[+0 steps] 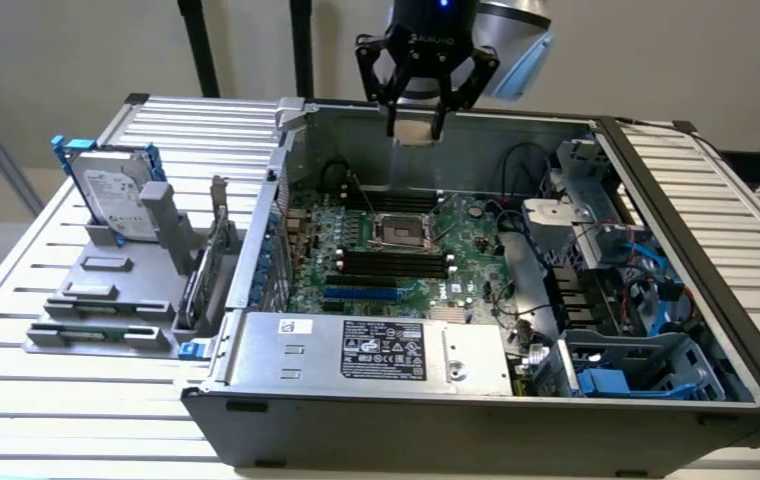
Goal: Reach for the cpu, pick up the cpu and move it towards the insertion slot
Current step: 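Pick up the cpu and move it towards the insertion slot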
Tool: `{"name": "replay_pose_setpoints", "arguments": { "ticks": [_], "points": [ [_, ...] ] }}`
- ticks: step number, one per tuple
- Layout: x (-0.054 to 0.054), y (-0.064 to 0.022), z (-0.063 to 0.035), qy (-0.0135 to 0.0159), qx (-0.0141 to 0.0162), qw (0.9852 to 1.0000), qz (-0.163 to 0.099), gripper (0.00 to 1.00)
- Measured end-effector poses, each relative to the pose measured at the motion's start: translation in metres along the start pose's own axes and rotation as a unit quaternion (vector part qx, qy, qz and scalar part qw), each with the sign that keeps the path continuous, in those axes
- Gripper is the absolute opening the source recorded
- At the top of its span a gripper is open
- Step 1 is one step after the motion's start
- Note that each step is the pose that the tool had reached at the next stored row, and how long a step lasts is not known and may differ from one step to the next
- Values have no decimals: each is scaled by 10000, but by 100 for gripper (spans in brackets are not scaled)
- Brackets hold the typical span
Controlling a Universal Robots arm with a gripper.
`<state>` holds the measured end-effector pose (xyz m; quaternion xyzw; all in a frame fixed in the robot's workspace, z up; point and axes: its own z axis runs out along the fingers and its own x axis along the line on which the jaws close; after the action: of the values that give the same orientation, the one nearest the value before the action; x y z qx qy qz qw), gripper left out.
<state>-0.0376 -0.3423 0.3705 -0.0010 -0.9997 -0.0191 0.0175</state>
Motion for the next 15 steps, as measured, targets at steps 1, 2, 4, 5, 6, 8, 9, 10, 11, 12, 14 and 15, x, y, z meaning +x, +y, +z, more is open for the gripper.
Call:
{"name": "replay_pose_setpoints", "arguments": {
  "ticks": [1, 2, 4, 5, 6, 8, 9, 10, 11, 12, 14, 15],
  "points": [
    [-5, 16, 19, 0, 4, 10000, 0, 55],
    [-12, 36, 37, 0, 8, 10000, 0, 55],
    [-27, 92, 71, 0, 17, 10000, 0, 55],
    [-36, 119, 86, 0, 21, 10000, 1, 55],
    [-46, 147, 98, 0, 24, 10000, 1, 55],
    [-69, 193, 120, 0, 28, 10000, 1, 55],
    [-77, 207, 130, -1, 28, 10000, 1, 55],
    [-84, 220, 140, 0, 29, 10000, 1, 55],
    [-90, 230, 150, 0, 29, 10000, 1, 55],
    [-95, 239, 161, -1, 29, 10000, 1, 55],
    [-103, 255, 174, 0, 29, 10000, 1, 55],
    [-105, 263, 178, 0, 29, 10000, 1, 55]
  ]
}}
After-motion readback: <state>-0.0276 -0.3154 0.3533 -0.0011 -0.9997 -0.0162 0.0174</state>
